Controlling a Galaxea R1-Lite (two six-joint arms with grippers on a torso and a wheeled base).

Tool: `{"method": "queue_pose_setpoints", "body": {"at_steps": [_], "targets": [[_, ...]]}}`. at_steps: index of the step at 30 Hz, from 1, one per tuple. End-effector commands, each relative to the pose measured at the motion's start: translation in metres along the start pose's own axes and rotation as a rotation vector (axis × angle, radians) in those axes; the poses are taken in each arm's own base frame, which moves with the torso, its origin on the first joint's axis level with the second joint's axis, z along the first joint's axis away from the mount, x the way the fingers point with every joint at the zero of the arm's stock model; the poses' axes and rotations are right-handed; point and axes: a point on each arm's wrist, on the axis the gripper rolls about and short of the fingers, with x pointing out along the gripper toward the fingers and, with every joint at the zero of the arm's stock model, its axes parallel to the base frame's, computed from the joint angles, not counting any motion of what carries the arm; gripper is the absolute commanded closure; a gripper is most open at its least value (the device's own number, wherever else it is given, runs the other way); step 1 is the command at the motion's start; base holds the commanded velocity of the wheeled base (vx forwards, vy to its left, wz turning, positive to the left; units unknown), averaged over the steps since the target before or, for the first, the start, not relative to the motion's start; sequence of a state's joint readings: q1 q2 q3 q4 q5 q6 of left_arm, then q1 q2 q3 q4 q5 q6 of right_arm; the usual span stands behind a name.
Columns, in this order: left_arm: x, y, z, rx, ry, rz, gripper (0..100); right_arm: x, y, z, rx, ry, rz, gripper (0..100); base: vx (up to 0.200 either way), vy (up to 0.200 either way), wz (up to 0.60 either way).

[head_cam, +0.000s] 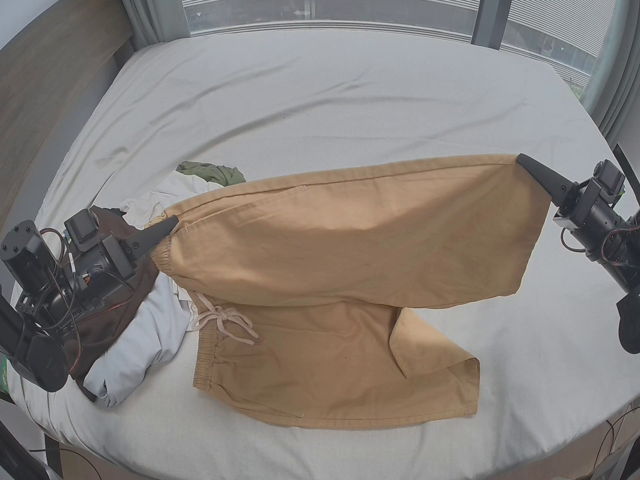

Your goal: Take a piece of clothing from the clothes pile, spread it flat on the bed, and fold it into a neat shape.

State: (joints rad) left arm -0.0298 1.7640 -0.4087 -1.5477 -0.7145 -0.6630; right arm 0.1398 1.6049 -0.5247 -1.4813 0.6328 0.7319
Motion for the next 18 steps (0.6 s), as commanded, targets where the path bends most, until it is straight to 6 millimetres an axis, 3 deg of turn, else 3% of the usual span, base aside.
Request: {"method": "queue_pose_setpoints", "body": {"at_steps": [1, 18], "targets": [[-0.002, 0.003, 0.000, 0.024, 0.000, 0.012, 100, 0.001, -0.003, -0.002, 0.001, 0.005, -0.006, 100, 0.000, 0.000, 0.00], [-0.001, 0.009, -0.001, 0.070, -0.002, 0.030, 100, 0.002, -0.016, -0.008, -0.008, 0.020, -0.045, 100, 0.000, 0.000, 0.00]]}}
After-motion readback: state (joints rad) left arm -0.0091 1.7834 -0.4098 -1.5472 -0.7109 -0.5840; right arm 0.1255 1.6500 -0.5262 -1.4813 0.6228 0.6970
